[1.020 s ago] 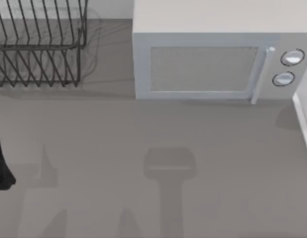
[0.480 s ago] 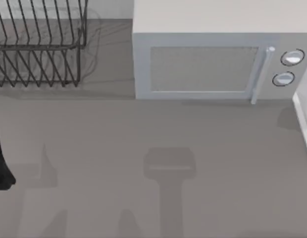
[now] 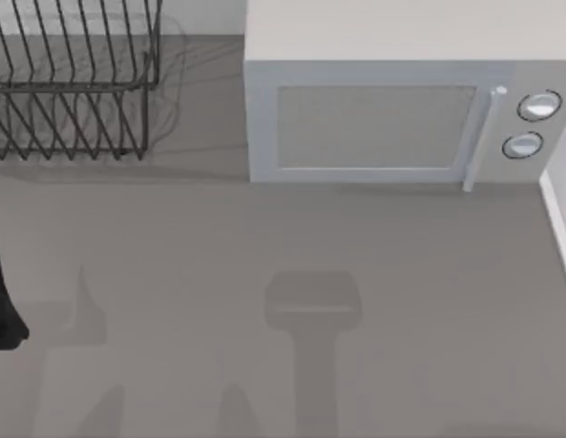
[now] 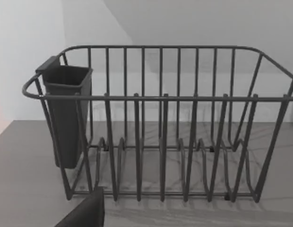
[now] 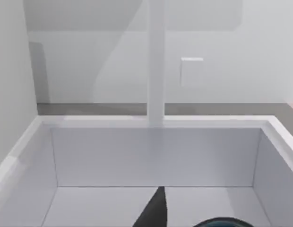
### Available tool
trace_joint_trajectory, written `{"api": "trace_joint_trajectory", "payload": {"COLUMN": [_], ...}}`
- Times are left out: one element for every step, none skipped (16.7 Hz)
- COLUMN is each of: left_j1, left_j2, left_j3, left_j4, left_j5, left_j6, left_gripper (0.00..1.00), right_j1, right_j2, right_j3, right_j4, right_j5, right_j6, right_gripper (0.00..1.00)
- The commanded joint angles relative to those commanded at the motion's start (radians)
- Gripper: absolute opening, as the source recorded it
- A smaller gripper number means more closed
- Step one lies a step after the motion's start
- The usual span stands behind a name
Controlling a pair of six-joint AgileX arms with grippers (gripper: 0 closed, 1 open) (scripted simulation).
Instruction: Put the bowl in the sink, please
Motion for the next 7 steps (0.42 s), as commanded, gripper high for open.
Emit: {"api": "trace_joint_trajectory", "payload": {"left_j1": [0.000,0.000,0.000,0.000,0.000,0.000,0.000], "left_j2": [0.000,0.000,0.000,0.000,0.000,0.000,0.000], "left_j3": [0.000,0.000,0.000,0.000,0.000,0.000,0.000], "left_j4": [0.000,0.000,0.000,0.000,0.000,0.000,0.000], "left_j5": [0.000,0.000,0.000,0.000,0.000,0.000,0.000], "left_j6": [0.000,0.000,0.000,0.000,0.000,0.000,0.000], "left_gripper": [1.00,1.00,1.00,1.00,1.00,1.00,1.00], "right_j1": [0.000,0.000,0.000,0.000,0.000,0.000,0.000], "right_j2": [0.000,0.000,0.000,0.000,0.000,0.000,0.000], "right_j3": [0.000,0.000,0.000,0.000,0.000,0.000,0.000], "right_j4": [0.000,0.000,0.000,0.000,0.000,0.000,0.000], "right_j5": [0.000,0.000,0.000,0.000,0.000,0.000,0.000], "right_j6": [0.000,0.000,0.000,0.000,0.000,0.000,0.000], "right_gripper": [0.98,1.00,1.00,1.00,1.00,1.00,1.00]}}
